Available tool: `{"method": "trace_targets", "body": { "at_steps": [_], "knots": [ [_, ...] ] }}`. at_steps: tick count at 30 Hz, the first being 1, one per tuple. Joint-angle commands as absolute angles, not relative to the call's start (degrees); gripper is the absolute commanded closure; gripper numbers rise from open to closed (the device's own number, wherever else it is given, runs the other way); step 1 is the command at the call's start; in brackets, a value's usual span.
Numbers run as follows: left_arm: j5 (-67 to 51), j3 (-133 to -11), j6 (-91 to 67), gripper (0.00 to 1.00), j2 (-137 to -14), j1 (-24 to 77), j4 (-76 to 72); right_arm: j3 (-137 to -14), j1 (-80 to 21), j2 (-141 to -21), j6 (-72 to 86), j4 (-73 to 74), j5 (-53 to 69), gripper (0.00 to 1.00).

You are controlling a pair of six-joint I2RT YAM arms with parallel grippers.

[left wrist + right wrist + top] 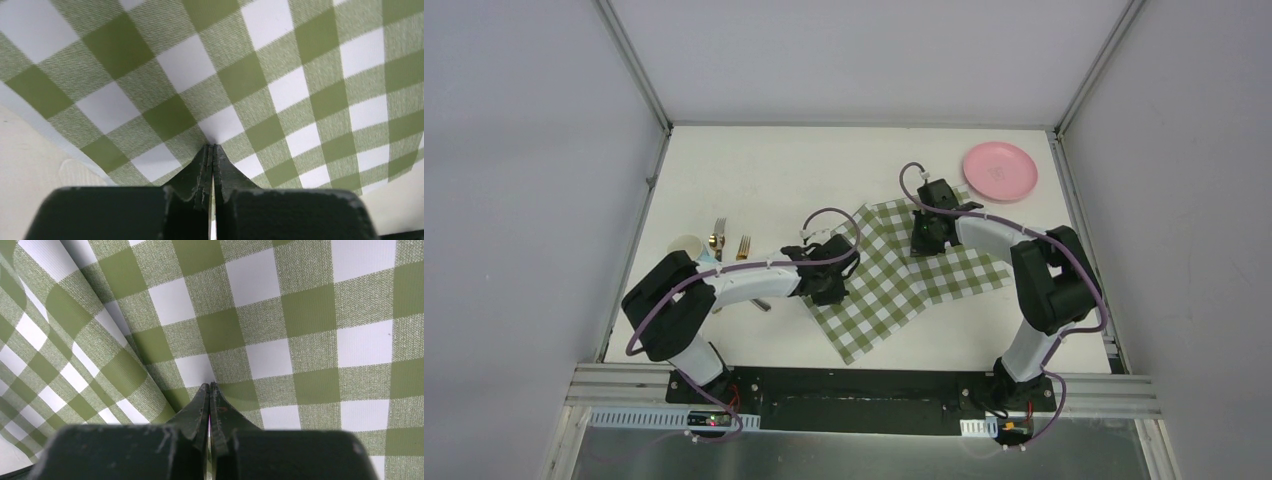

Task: Set the dinner table for one person
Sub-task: Flatten out the napkin at the center of the board.

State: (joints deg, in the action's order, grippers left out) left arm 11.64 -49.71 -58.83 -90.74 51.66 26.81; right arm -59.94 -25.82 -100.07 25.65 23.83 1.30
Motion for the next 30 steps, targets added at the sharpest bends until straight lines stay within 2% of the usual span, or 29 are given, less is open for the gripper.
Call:
{"method": "trace_targets", "body": {
  "at_steps": [1,10,30],
  "knots": [
    [16.4,-48.9,-60.5,1.00,-91.6,49.1,36.9,-58.7,-25.1,-97.9,25.1,25.8,-1.4,1.00],
    [21.6,-49.9,-63.9,1.00,-89.5,46.3,46.7,-58.2,-24.7,-97.0,25.2,26.0,-1.9,1.00],
    [23.9,-49.3,-63.0,1.00,-87.5,42.4,49.8,-56.8,-21.8,-96.2,24.7,26.3,-2.5,1.00]
  ]
}}
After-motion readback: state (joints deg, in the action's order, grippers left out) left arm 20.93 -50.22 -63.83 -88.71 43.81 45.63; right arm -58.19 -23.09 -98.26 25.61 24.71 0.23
